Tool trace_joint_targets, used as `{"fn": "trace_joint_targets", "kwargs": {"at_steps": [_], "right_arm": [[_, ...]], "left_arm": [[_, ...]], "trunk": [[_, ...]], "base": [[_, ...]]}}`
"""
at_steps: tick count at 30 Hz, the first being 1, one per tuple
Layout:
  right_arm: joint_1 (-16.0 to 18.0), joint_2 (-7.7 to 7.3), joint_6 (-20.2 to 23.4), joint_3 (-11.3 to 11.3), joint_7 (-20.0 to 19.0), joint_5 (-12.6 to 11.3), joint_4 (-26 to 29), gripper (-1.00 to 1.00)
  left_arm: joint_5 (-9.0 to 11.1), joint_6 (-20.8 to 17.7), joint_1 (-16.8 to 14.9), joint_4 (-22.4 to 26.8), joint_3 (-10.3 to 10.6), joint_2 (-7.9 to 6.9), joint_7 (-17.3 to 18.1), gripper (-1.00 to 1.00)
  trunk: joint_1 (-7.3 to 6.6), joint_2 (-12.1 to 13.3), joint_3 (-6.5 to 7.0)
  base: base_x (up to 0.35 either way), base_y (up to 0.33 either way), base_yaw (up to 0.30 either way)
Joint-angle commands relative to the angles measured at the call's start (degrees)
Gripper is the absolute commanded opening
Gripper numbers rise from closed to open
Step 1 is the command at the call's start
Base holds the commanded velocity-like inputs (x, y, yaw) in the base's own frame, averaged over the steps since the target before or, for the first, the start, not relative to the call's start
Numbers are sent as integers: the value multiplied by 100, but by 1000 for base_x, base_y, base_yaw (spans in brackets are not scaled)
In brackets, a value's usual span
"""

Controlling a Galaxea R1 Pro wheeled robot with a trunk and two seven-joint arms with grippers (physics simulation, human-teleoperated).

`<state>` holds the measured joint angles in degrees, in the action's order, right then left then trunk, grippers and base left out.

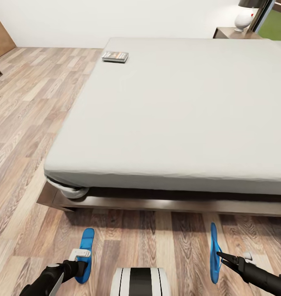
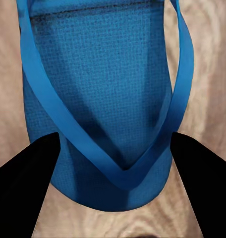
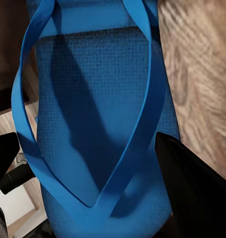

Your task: In the bedroom, move the book from the bed onto either nightstand, and place the two sandals side by side next to the bed.

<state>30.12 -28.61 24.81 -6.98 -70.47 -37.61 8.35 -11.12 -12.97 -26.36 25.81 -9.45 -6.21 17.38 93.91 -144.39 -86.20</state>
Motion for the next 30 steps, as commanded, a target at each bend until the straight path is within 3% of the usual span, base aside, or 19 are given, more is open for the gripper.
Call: {"fn": "trace_joint_targets", "kwargs": {"at_steps": [1, 23, 30], "right_arm": [[2, -4, 59, -49, -11, -63, 0, -100], [2, -4, 59, -47, -11, -63, 0, -100], [2, -4, 59, -43, -11, -63, 0, -100]], "left_arm": [[-57, -30, -1, 12, -48, 6, 50, -100], [-57, -30, -1, 20, -48, 6, 46, -100], [-57, -34, -1, 20, -48, 6, 46, -100]], "trunk": [[1, -1, -4], [9, -5, -70], [27, -15, -225]], "base": [[107, 31, 0], [8, 2, 0], [0, 0, 0]]}}
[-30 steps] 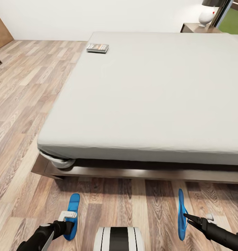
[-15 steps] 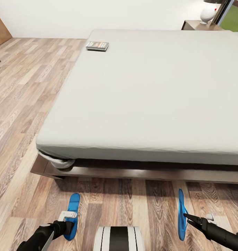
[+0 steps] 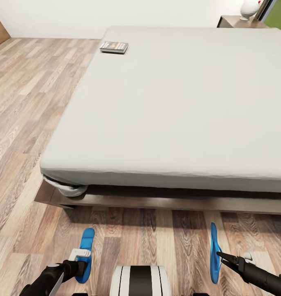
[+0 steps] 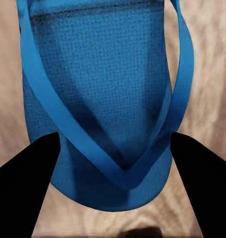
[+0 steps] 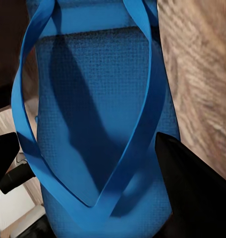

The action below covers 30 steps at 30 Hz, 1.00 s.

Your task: In the bedroom, move the book from the bed onto either nightstand, and place the two sandals side by side next to the bed.

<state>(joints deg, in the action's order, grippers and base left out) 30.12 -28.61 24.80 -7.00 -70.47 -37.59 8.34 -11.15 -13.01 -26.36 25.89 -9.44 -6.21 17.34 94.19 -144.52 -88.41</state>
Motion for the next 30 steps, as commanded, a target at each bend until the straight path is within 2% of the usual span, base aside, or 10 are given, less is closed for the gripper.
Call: {"fn": "trace_joint_targets", "kwargs": {"at_steps": [1, 9, 16, 30], "right_arm": [[3, -4, 60, -43, -10, -65, 1, -100], [3, -4, 60, -39, -10, -65, 1, -100], [3, -4, 60, -40, -10, -65, 1, -100], [3, -4, 60, -40, -10, -65, 1, -100]], "left_arm": [[-54, -31, -1, 13, -49, 6, 50, -100], [-54, -27, 1, 13, -49, 6, 50, -100], [-54, -27, 0, 13, -49, 6, 50, -100], [-54, -27, -1, 13, -46, 9, 50, -100]], "trunk": [[1, -3, -26], [4, -4, -48], [22, -14, -203], [22, -14, -203]], "base": [[0, 0, 0], [0, 0, 0], [0, 0, 0], [0, 0, 0]]}}
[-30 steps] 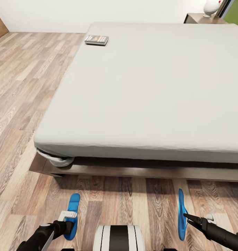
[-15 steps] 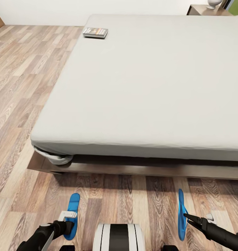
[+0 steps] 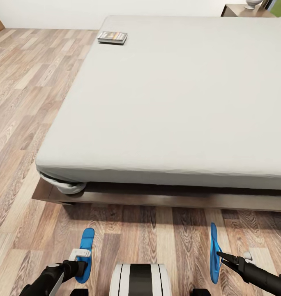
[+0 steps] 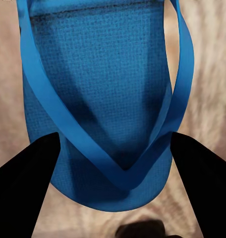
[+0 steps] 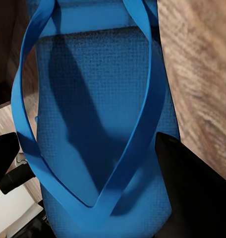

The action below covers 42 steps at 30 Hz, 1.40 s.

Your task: In the bedroom, move the book from the bed onto either nightstand, and place the two sandals side by side next to the bed.

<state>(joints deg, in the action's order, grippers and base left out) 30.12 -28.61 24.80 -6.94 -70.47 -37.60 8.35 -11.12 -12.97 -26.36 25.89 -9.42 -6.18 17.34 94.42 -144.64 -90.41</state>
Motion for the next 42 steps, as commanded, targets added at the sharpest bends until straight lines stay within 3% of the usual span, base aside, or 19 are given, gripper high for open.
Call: {"fn": "trace_joint_targets", "kwargs": {"at_steps": [1, 42], "right_arm": [[2, -4, 60, -45, -10, -63, 0, -100], [2, -4, 60, -52, -10, -63, 3, -100]], "left_arm": [[-57, -30, 1, 12, -49, 5, 50, -100], [-57, -34, 1, 12, -51, 4, 50, -100]], "trunk": [[-1, -1, -3], [-1, -1, -3]], "base": [[0, 0, 0], [42, 5, 0]]}}
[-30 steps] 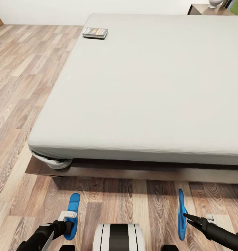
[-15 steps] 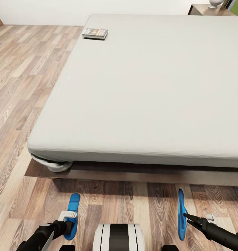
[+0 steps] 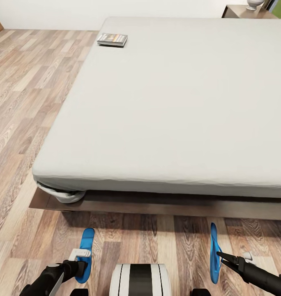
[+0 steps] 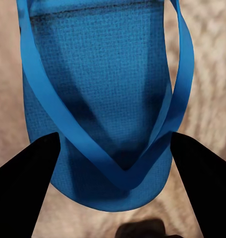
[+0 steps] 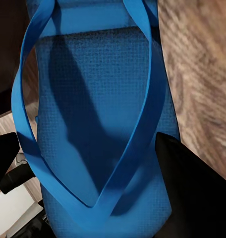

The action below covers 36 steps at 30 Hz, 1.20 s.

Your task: In the bedroom, move the book from the bed onto either nightstand, and place the two sandals side by side next to the bed.

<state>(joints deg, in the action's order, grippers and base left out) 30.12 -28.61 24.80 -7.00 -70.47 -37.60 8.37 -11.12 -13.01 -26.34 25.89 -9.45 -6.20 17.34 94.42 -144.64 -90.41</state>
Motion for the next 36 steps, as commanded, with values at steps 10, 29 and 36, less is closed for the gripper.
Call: {"fn": "trace_joint_targets", "kwargs": {"at_steps": [10, 29, 36], "right_arm": [[2, -4, 60, -45, -11, -63, 7, -100], [2, -4, 60, -46, -11, -63, 1, -100], [2, -4, 60, -46, -11, -63, 6, -100]], "left_arm": [[-57, -28, -1, 12, -42, 9, 50, -100], [-63, -35, -2, 12, -56, 10, 45, 100], [-61, -35, 0, 12, -57, 13, 42, 100]], "trunk": [[-1, -1, -3], [-3, 0, 19], [-22, 9, 174]], "base": [[0, 0, 0], [0, 0, 0], [0, 0, 0]]}}
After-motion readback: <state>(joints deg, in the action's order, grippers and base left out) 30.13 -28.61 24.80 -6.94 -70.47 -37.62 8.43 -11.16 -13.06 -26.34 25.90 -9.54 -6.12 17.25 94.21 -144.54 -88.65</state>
